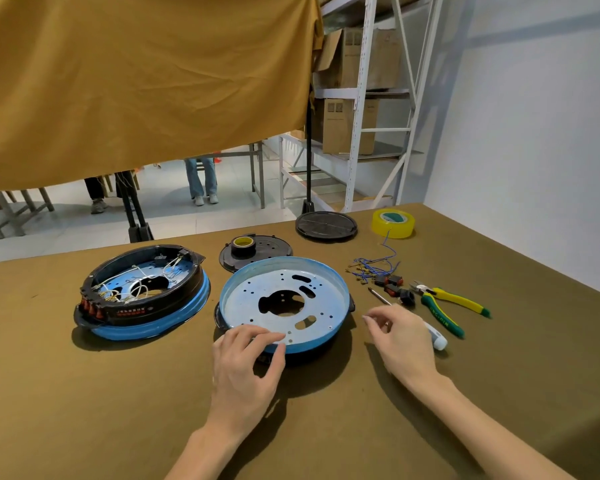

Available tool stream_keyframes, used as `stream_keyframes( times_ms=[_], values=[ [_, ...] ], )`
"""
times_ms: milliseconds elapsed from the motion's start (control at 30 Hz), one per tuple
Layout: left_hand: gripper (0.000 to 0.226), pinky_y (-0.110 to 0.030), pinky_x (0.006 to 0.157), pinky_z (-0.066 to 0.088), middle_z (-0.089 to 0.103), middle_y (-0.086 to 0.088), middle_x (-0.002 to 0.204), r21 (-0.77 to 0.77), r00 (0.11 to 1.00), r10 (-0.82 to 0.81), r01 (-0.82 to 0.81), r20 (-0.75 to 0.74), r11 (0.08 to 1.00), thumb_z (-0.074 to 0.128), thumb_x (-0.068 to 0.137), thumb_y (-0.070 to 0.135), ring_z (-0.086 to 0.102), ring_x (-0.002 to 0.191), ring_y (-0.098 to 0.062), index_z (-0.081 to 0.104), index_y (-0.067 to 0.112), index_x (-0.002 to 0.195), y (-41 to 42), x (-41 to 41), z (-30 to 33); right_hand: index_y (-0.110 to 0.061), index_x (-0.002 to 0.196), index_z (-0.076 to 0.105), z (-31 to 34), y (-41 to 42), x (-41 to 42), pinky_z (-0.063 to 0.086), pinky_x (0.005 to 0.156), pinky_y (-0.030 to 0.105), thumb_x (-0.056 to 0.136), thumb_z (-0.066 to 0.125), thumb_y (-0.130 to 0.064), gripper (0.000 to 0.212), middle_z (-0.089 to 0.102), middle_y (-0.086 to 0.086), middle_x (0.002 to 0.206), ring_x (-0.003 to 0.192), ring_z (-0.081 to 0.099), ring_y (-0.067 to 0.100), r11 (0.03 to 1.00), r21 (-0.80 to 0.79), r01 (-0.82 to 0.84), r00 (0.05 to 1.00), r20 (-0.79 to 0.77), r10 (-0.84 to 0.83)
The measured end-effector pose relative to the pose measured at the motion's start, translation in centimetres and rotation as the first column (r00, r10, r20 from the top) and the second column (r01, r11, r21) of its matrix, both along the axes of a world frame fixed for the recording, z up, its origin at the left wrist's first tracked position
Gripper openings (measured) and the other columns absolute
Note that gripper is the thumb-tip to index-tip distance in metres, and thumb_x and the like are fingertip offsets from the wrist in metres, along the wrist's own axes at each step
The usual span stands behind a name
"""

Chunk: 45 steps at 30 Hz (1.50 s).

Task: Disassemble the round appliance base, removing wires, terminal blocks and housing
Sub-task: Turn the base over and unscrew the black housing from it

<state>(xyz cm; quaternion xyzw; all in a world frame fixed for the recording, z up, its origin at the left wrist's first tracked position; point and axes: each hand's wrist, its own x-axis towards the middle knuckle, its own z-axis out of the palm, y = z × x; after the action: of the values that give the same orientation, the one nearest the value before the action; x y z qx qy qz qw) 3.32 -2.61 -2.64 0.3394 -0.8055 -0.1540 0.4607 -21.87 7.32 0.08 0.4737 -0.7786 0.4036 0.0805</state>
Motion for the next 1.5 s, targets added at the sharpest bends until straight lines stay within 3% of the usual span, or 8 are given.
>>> stream_keyframes(
  times_ms=[100, 300, 533, 800, 967, 1133, 1300, 1500],
  values=[
    [0.030, -0.031, 0.097, 0.037, 0.065, 0.021, 0.102, 0.006, 1.000, 0.001, -0.001, -0.010, 1.000, 0.056, 0.091, 0.053, 0.049, 0.107, 0.005, 0.075, 0.034, 0.104, 0.1, -0.1, -0.2, -0.025, 0.100, 0.080, -1.5, 0.6, -0.8, 0.034, 0.056, 0.011, 0.090, 0.075, -0.028, 0.011, 0.060, -0.019, 0.072, 0.066, 0.052, -0.003, 0.990, 0.117, 0.082, 0.996, -0.053, -0.076],
    [0.021, -0.034, 0.101, 0.032, 0.065, 0.021, 0.102, 0.009, 1.000, 0.009, -0.009, -0.016, 1.000, 0.064, 0.091, 0.046, 0.043, 0.111, 0.014, 0.075, 0.033, 0.103, 0.4, -0.1, 0.1, -0.027, 0.108, 0.078, -1.4, -0.4, -1.5, 0.058, 0.067, 0.030, 0.093, 0.071, -0.034, 0.018, 0.071, -0.012, 0.079, 0.076, 0.064, 0.005, 0.970, 0.212, 0.116, 0.993, -0.001, -0.119],
    [0.023, -0.035, 0.103, 0.031, 0.065, 0.020, 0.103, -0.007, 1.000, 0.009, -0.009, 0.005, 1.000, 0.068, 0.087, 0.048, 0.046, 0.111, 0.003, 0.075, 0.031, 0.100, 0.7, -0.1, 0.4, -0.015, 0.109, 0.074, -1.4, -0.1, -3.2, 0.048, 0.066, 0.028, 0.086, 0.072, -0.014, 0.023, 0.064, -0.002, 0.089, 0.080, 0.059, 0.015, 0.973, -0.018, 0.230, 0.948, -0.223, -0.228],
    [0.039, -0.037, 0.101, 0.039, 0.064, 0.019, 0.092, 0.054, 1.000, 0.002, -0.001, -0.020, 0.999, 0.062, 0.079, 0.068, 0.053, 0.104, -0.002, 0.067, 0.030, 0.083, -0.2, 0.3, 1.1, -0.024, 0.122, 0.059, -1.1, 1.8, -5.3, 0.044, 0.086, 0.032, 0.102, 0.045, -0.043, 0.032, 0.064, -0.003, 0.119, 0.108, 0.062, 0.019, 0.757, 0.452, 0.472, 0.830, -0.516, -0.210],
    [0.033, -0.044, 0.118, 0.030, 0.065, 0.015, 0.094, -0.060, 0.997, 0.031, -0.027, 0.069, 0.998, 0.063, 0.086, 0.060, 0.056, 0.104, -0.006, 0.069, 0.029, 0.082, -0.7, 1.0, 1.8, -0.015, 0.111, 0.067, 0.9, 1.9, -4.6, 0.040, 0.053, 0.020, 0.096, 0.067, -0.029, 0.020, 0.059, -0.003, 0.097, 0.071, 0.058, 0.016, 0.974, 0.005, 0.226, 0.964, -0.145, -0.223],
    [0.022, -0.033, 0.096, 0.049, 0.070, 0.015, 0.102, -0.120, 0.931, -0.118, 0.169, 0.346, 0.978, 0.082, 0.084, 0.040, 0.063, 0.101, -0.007, 0.077, 0.030, 0.103, 1.0, -0.3, 2.4, -0.023, 0.104, 0.067, 4.4, 0.4, -3.1, 0.047, 0.066, 0.012, 0.089, 0.077, -0.025, 0.017, 0.066, -0.013, 0.095, 0.087, 0.061, 0.002, 0.958, -0.287, -0.029, 0.970, 0.225, 0.097],
    [0.028, -0.023, 0.066, 0.059, 0.077, 0.012, 0.086, -0.185, 0.890, -0.105, 0.205, 0.444, 0.961, 0.092, 0.073, 0.037, 0.070, 0.075, -0.005, 0.081, 0.028, 0.097, 3.3, -2.5, 3.9, -0.029, 0.098, 0.063, 4.2, -2.2, -0.2, 0.053, 0.063, 0.021, 0.090, 0.075, -0.034, 0.015, 0.067, -0.013, 0.091, 0.081, 0.066, 0.007, 0.960, -0.277, -0.032, 0.903, 0.404, 0.147],
    [0.041, -0.021, 0.106, 0.044, 0.067, 0.018, 0.132, 0.005, 0.852, -0.274, 0.304, 0.445, 0.953, 0.061, 0.100, 0.048, 0.061, 0.120, -0.003, 0.059, 0.039, 0.140, 2.8, -3.8, 4.6, -0.025, 0.106, 0.061, 2.8, -4.7, 1.5, 0.049, 0.070, 0.019, 0.093, 0.072, -0.032, 0.018, 0.062, -0.009, 0.102, 0.088, 0.059, 0.004, 0.983, -0.181, 0.016, 0.973, 0.228, 0.026]
  ],
)
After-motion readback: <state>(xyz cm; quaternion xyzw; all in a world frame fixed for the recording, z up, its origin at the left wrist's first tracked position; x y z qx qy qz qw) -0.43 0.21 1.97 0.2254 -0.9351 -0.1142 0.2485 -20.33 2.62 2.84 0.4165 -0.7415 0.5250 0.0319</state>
